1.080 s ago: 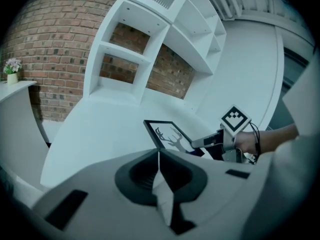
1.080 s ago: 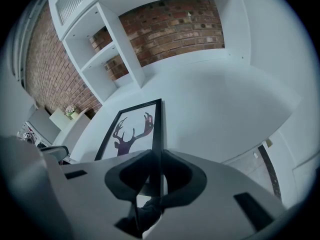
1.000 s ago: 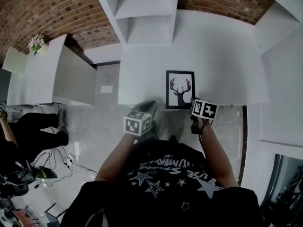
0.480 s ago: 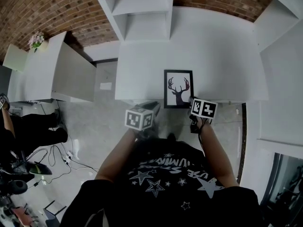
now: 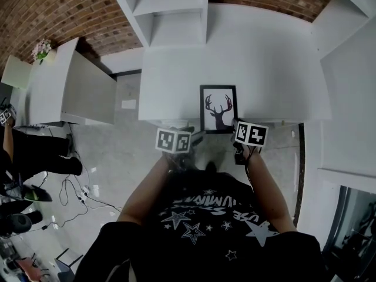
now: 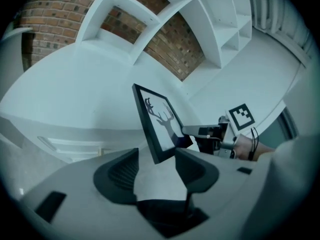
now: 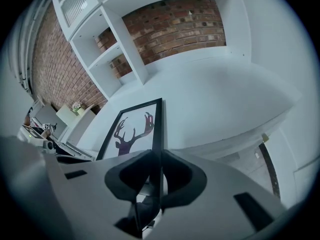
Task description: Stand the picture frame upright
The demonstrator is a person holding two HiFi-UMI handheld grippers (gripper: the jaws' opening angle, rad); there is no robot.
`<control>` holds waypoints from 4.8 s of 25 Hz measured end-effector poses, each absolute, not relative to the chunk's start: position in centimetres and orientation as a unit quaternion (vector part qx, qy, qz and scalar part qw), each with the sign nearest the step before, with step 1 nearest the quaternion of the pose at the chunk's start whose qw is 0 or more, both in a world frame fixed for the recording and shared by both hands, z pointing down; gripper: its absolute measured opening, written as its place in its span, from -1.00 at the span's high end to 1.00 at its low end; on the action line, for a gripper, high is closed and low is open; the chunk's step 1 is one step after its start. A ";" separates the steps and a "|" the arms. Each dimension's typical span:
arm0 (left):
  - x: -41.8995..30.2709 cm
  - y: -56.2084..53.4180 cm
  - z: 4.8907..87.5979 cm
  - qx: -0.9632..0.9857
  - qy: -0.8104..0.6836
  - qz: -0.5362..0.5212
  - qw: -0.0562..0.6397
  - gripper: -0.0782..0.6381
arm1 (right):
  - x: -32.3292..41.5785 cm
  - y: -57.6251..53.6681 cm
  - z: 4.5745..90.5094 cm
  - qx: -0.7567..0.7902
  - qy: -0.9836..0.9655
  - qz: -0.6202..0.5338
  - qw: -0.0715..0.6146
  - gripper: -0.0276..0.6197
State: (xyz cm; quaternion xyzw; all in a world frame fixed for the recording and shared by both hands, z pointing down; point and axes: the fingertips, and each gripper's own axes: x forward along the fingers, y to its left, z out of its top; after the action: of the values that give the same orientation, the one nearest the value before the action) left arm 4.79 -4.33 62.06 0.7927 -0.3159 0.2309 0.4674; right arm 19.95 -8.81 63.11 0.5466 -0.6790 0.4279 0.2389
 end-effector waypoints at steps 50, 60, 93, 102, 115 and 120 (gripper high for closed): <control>6.6 -6.8 63.7 0.758 -0.342 0.237 0.503 0.46 | 20.1 -7.2 63.1 0.533 -0.687 0.440 0.226 0.67; 6.2 -8.9 60.2 0.783 -0.365 0.200 0.462 0.47 | 19.8 -9.4 60.3 0.532 -0.714 0.418 0.180 0.67; 0.8 -25.6 49.2 0.875 -0.383 0.113 0.273 0.47 | 14.1 -25.5 49.7 0.576 -0.770 0.270 0.050 0.67; 0.3 -29.4 48.9 0.893 -0.365 0.100 0.244 0.47 | 13.5 -28.5 48.2 0.603 -0.764 0.225 0.032 0.67; 1.0 -32.5 50.2 0.897 -0.367 0.111 0.220 0.47 | 14.2 -31.4 49.5 0.618 -0.755 0.218 0.029 0.67; 0.9 -33.2 50.9 0.888 -0.387 0.123 0.216 0.47 | 14.1 -32.3 50.3 0.600 -0.769 0.220 0.035 0.67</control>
State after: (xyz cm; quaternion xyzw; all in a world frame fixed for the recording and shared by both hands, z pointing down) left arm 0.89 -33.19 50.92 0.8881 -0.3870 0.1225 0.2156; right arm 14.07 -32.34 50.35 0.5998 -0.7686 0.2199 0.0350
